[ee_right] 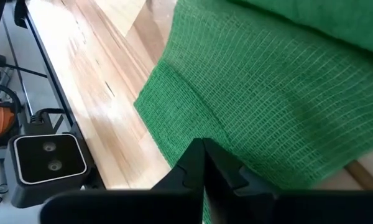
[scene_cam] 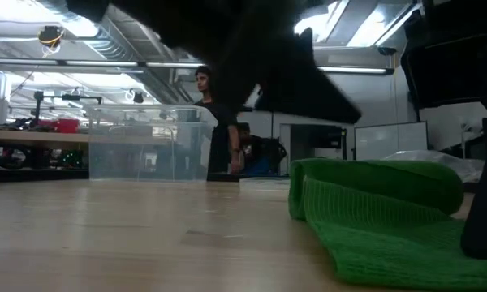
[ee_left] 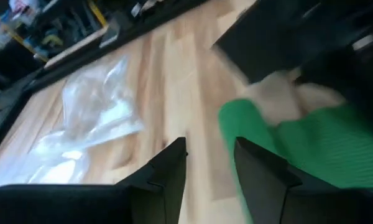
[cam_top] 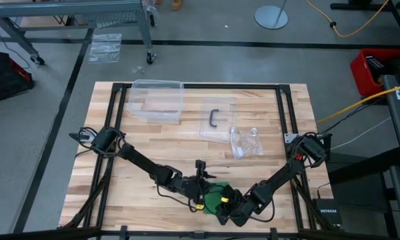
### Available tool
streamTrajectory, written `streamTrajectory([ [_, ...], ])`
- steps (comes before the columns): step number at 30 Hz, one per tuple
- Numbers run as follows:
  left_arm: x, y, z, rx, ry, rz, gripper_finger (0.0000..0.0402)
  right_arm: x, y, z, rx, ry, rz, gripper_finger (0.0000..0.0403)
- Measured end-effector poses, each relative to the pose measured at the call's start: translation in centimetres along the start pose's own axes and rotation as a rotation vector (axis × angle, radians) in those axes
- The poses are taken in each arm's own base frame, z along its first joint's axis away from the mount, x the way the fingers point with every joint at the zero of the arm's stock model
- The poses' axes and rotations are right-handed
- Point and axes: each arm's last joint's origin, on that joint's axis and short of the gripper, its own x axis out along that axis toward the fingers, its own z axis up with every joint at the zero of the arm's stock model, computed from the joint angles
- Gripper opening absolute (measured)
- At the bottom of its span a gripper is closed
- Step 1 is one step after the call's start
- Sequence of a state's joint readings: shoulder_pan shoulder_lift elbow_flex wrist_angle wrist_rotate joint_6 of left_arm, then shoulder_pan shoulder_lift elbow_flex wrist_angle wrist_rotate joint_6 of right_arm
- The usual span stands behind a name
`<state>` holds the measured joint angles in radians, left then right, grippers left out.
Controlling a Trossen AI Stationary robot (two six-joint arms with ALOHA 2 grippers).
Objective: Roll bandage
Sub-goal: Roll the green bandage
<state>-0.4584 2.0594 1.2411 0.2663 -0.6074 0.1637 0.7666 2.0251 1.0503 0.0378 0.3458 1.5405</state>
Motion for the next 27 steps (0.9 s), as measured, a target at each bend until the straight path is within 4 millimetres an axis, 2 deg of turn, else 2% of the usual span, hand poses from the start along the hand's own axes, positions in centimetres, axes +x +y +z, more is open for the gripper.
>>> streamTrajectory([
  [6, 0.6, 0.7, -0.8, -0.034, 0.06, -0.001, 0.0129, -0.1, 0.2, -0.5, -0.006, 0.035, 0.021, 0.0005],
  [11, 0.3, 0.0, -0.5, -0.06, 0.027, -0.117, 0.0129, -0.2, 0.2, -0.8, -0.002, 0.062, 0.026, 0.0005],
  [16, -0.1, -0.6, -0.4, -0.054, 0.026, -0.134, 0.0129, -0.3, 0.2, -0.9, 0.004, 0.088, 0.029, 0.0005],
  [27, -0.1, -0.6, -0.8, -0.064, 0.067, -0.137, 0.0129, -0.3, 0.3, -0.9, 0.018, 0.088, 0.032, 0.0005],
])
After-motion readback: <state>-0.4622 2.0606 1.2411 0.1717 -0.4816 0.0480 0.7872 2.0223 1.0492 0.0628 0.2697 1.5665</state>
